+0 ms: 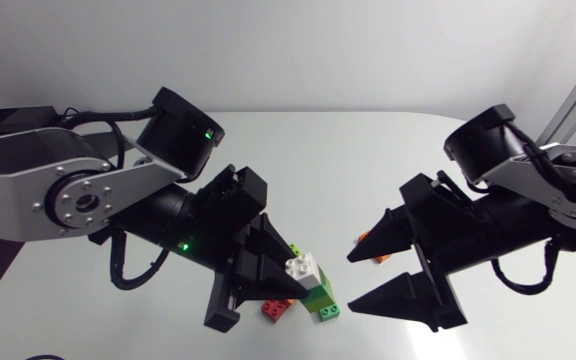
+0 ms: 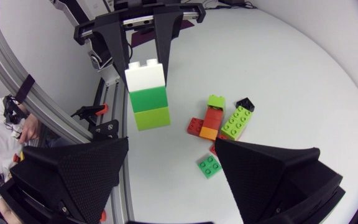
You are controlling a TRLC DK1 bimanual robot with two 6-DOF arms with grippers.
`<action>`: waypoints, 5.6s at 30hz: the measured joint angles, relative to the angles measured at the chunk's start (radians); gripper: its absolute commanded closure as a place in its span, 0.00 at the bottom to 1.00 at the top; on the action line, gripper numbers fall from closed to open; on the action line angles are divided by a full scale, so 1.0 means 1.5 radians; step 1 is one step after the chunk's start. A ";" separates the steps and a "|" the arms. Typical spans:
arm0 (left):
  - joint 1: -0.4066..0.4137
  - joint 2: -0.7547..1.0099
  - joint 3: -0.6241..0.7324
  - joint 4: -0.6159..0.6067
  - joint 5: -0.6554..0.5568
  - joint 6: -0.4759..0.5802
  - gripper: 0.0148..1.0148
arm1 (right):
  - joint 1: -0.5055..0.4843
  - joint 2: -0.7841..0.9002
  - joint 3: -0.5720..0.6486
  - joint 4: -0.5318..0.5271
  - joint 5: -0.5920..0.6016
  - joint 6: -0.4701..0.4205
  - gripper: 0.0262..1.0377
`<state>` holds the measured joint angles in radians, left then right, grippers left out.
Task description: Separate the duplo bricks
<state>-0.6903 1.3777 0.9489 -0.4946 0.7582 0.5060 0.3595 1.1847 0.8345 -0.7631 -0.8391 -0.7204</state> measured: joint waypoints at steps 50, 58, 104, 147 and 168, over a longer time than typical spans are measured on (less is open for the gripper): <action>0.043 0.135 0.158 -0.174 0.121 0.128 0.72 | 0.036 0.091 0.048 -0.015 -0.084 -0.106 0.70; 0.044 0.130 0.153 -0.174 0.121 0.129 0.72 | 0.035 0.089 0.047 -0.014 -0.084 -0.104 0.75; 0.142 -0.012 0.009 -0.089 0.020 0.147 0.72 | 0.026 0.495 0.116 0.574 0.355 0.157 0.74; 0.060 0.057 0.063 -0.066 0.012 0.118 0.72 | -0.024 0.069 0.034 0.193 -0.001 0.078 0.05; 0.064 0.077 0.090 -0.115 0.051 0.119 0.72 | 0.096 0.032 0.007 0.184 -0.015 0.073 0.29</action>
<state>-0.5949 1.4925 1.0840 -0.6670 0.8352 0.6838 0.5041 1.2320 0.8448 -0.4877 -0.8612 -0.6106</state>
